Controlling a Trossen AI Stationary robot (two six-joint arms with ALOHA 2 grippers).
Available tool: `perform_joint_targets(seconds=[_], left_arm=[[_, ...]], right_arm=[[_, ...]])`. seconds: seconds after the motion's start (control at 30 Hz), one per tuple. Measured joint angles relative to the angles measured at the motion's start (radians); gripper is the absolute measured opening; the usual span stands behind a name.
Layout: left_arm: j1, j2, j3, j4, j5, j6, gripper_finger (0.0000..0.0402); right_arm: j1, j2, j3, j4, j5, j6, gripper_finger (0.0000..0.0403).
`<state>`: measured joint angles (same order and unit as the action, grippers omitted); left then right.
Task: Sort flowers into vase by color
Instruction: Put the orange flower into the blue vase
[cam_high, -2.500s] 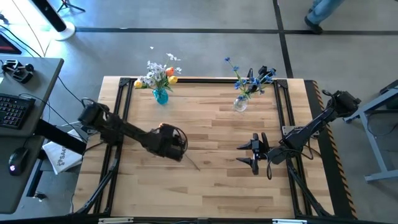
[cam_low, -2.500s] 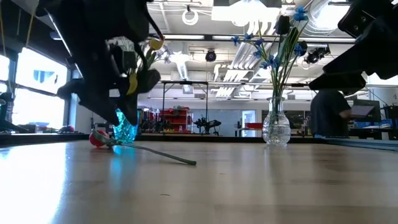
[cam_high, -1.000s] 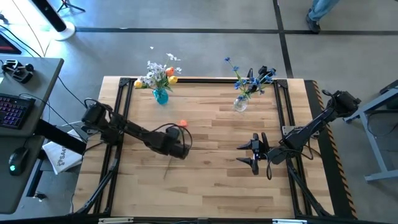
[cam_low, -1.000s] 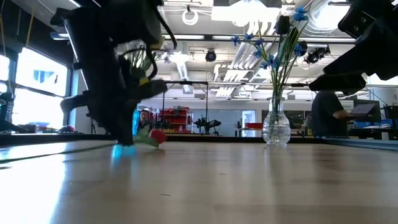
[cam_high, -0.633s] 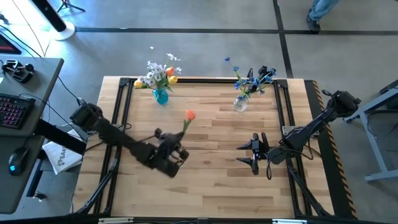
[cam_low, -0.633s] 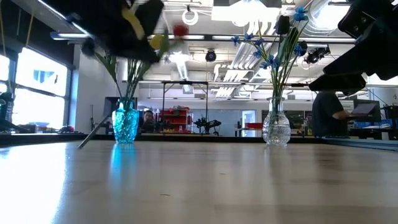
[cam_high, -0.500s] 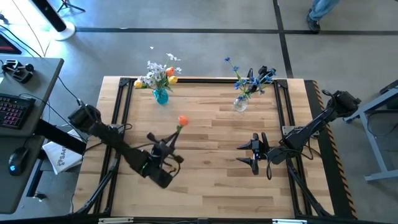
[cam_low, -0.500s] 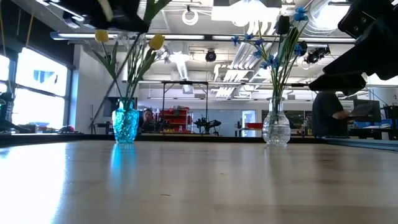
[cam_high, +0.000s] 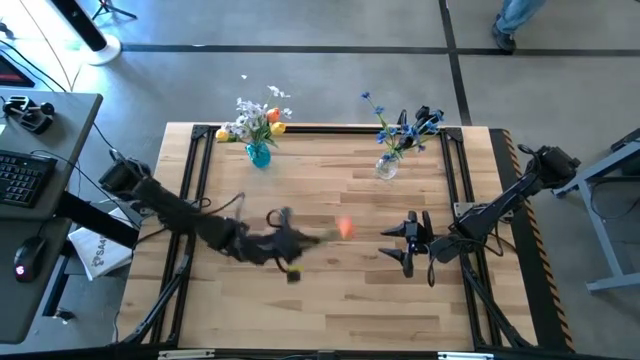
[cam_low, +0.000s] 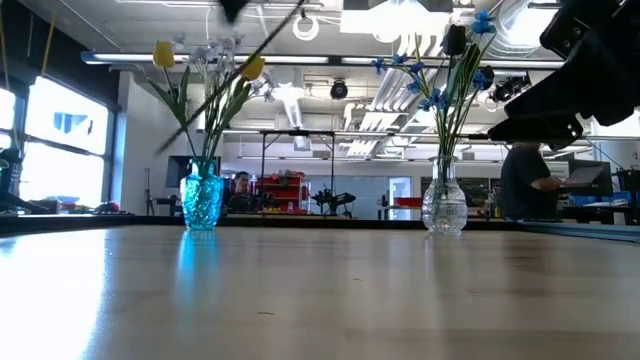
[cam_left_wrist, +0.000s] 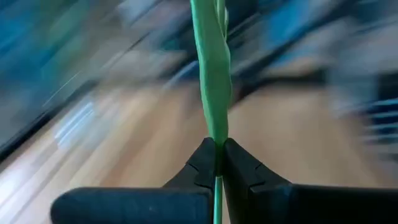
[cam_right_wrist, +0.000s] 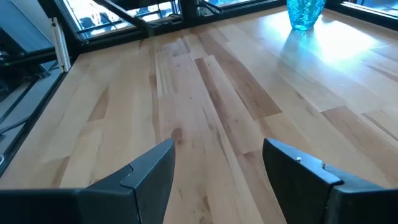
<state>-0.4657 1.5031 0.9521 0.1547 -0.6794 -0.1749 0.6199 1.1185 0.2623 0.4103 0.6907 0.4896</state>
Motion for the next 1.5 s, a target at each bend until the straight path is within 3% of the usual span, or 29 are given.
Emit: perform_joint_targets(seconds=[0.07,0.13,0.27,0.37,0.57,0.7,0.8,0.93,1.23,1.5], left_arm=[[0.04,0.016,-0.014,0.267,0.253,0.231,0.0],[0.066,0.02,-0.026,0.41,0.323,0.402,0.0],[0.111,-0.002,-0.026,0.51,0.227,0.637,0.0],[0.15,-0.051,-0.043,0.52,0.141,0.721,0.0],[0.243,-0.233,-0.218,0.641,0.081,0.73,0.0],[0.295,-0.366,-0.42,0.907,0.102,0.738,0.0],[0.346,-0.436,-0.56,1.136,0.15,0.829,0.0],[0.418,-0.482,-0.686,1.305,0.078,0.929,0.0],[0.637,-0.502,-0.782,1.332,0.105,0.856,0.0],[0.785,-0.502,-0.791,1.246,0.234,0.704,0.0]], right_arm=[[-0.005,0.0,0.0,0.005,-0.001,0.0,0.024],[-0.005,0.0,0.0,0.01,-0.003,0.006,0.024],[0.002,0.0,0.0,0.019,-0.023,0.011,0.024],[0.012,0.0,0.0,0.02,-0.029,0.011,0.024],[0.023,0.0,0.0,0.022,-0.029,0.011,0.024],[0.023,0.0,0.0,0.028,-0.029,0.008,0.024],[0.023,0.0,0.0,0.029,-0.014,0.007,0.024],[0.022,0.0,0.0,0.029,0.013,0.004,0.024],[0.022,0.0,0.0,0.05,0.04,0.007,0.024],[0.022,0.0,0.0,0.076,0.04,0.003,0.024]])
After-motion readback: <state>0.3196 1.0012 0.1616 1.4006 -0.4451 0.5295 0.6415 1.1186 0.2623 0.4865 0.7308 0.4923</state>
